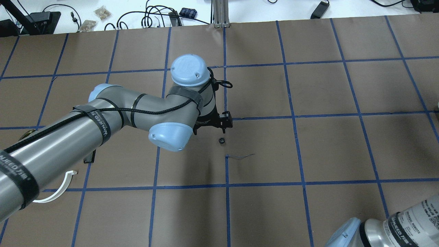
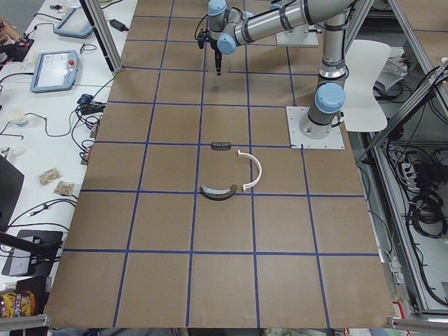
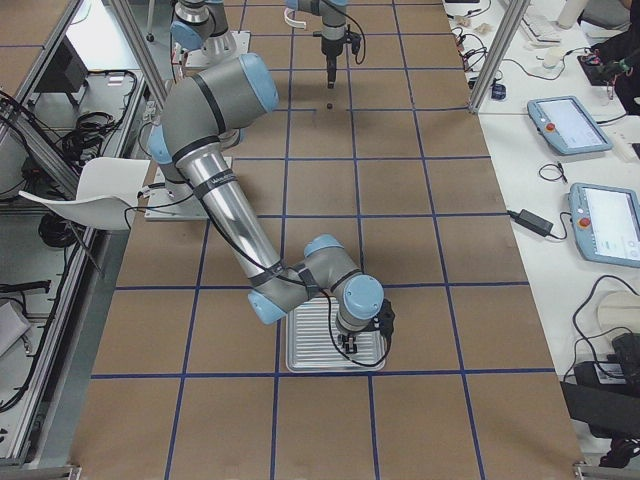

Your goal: Place bearing gear from tray to pile

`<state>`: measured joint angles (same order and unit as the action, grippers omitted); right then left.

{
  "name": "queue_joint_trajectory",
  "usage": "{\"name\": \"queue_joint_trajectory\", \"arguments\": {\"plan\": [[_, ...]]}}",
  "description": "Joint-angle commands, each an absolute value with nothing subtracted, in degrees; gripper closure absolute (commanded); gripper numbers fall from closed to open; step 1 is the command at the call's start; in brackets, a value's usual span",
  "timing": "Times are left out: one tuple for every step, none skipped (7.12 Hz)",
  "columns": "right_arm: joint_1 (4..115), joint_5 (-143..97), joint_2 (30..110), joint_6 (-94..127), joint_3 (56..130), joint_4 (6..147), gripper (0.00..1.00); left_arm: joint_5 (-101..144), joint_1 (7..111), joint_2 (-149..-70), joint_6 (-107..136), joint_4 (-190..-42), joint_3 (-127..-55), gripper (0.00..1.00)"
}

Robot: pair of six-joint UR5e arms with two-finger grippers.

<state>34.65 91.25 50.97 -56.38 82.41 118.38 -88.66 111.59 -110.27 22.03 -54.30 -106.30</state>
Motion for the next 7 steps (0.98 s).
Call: {"name": "queue_joint_trajectory", "arguments": {"plan": [[34.63,91.14,50.01,-56.34,82.09,118.82,0.28,-90.62,113.99,-114.68,25.83,-51.16,-106.09,0.0],[34.63,91.32,50.01,-55.99,81.92,118.74,0.51,-90.09,113.99,-115.65,27.14,-48.46,-106.17,0.0],[34.63,91.41,50.27,-55.9,82.0,118.57,0.8,-90.17,114.08,-116.53,27.42,-47.82,-106.0,0.02],[34.63,91.41,50.27,-55.81,82.09,118.39,0.94,-90.35,114.08,-117.15,26.99,-47.73,-105.91,0.09],[34.63,91.84,50.36,-55.11,82.09,118.13,1.0,-90.35,114.08,-117.07,26.63,-47.72,-105.82,0.44],[34.63,94.54,50.54,-54.59,82.18,117.69,1.0,-89.92,114.08,-117.16,27.15,-47.81,-105.91,0.58],[34.89,94.92,51.49,-52.67,82.0,116.64,1.0,-90.09,114.6,-117.16,26.98,-48.33,-106.08,0.71]]}}
